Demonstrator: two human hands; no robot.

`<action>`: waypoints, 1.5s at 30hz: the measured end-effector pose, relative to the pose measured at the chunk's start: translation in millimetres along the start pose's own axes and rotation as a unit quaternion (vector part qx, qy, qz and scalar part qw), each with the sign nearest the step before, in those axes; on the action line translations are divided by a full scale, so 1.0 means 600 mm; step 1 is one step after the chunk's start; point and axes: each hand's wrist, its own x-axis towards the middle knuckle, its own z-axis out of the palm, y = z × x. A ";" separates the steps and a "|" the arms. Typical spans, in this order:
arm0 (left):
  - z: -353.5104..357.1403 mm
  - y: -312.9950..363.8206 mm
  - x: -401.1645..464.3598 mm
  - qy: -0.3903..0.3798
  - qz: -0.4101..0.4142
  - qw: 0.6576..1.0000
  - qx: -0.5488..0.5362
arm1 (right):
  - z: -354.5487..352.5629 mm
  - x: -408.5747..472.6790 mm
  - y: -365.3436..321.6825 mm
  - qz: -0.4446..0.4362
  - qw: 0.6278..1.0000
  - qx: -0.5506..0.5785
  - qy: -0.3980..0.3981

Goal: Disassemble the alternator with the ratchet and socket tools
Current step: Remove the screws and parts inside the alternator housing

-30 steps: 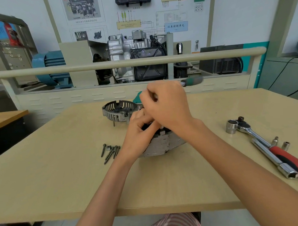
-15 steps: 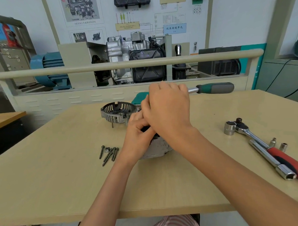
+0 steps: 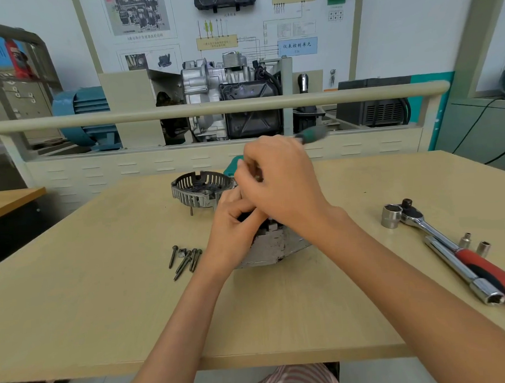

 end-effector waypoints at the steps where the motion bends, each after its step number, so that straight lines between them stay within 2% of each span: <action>1: 0.002 0.000 0.001 0.004 -0.003 1.000 0.000 | 0.002 -0.002 -0.003 0.009 0.995 -0.104 0.001; 3: 0.004 -0.002 0.001 0.014 -0.009 1.000 -0.003 | 0.007 -0.007 -0.012 0.039 0.976 -0.214 0.000; 5: 0.004 -0.001 -0.001 0.021 -0.025 0.999 -0.018 | 0.007 -0.008 -0.018 0.042 0.981 -0.189 0.012; 9: 0.003 0.009 -0.002 0.013 -0.028 0.999 -0.023 | 0.000 0.003 -0.007 0.025 0.998 0.052 0.007; 11: 0.003 0.012 -0.003 0.006 -0.021 1.000 -0.009 | -0.004 0.007 0.000 0.019 0.980 0.200 0.001; 13: 0.002 0.012 -0.002 0.001 -0.018 1.000 -0.003 | -0.006 0.007 0.003 0.033 0.956 0.290 -0.008; 15: 0.001 0.009 -0.002 0.002 -0.013 1.000 -0.001 | -0.004 0.004 0.003 0.028 0.960 0.277 0.003; 16: 0.001 0.007 -0.002 0.006 -0.008 1.000 0.000 | -0.001 0.003 0.002 0.018 0.972 0.235 0.015; 19: 0.004 0.003 -0.001 0.021 -0.005 1.000 0.002 | 0.008 -0.006 -0.008 0.025 0.998 -0.012 0.056; 21: 0.007 0.000 0.000 0.026 -0.009 1.000 0.000 | 0.013 -0.012 -0.015 0.033 0.985 -0.153 0.070; 22: 0.008 -0.001 -0.001 0.028 -0.011 1.000 -0.005 | 0.013 -0.013 -0.017 0.033 0.981 -0.178 0.068; 24: 0.007 -0.001 -0.001 0.025 -0.018 0.999 -0.012 | 0.010 -0.009 -0.017 0.032 0.987 -0.151 0.050; 27: 0.004 0.006 -0.001 0.012 -0.022 1.000 -0.016 | 0.004 0.000 -0.010 0.015 0.999 -0.013 0.031; 30: 0.001 0.006 0.000 0.000 -0.005 1.000 -0.009 | 0.003 0.002 -0.002 -0.016 0.992 0.121 0.041; 32: 0.002 0.005 0.000 0.002 -0.004 1.000 -0.008 | 0.003 0.003 0.005 -0.026 0.984 0.172 0.042; 36: 0.004 0.008 -0.002 0.011 0.004 1.000 0.003 | 0.004 0.001 0.011 -0.034 0.978 0.203 0.041; 45: 0.006 0.009 -0.004 0.009 0.008 1.000 0.012 | 0.004 0.000 0.013 -0.025 0.979 0.196 0.039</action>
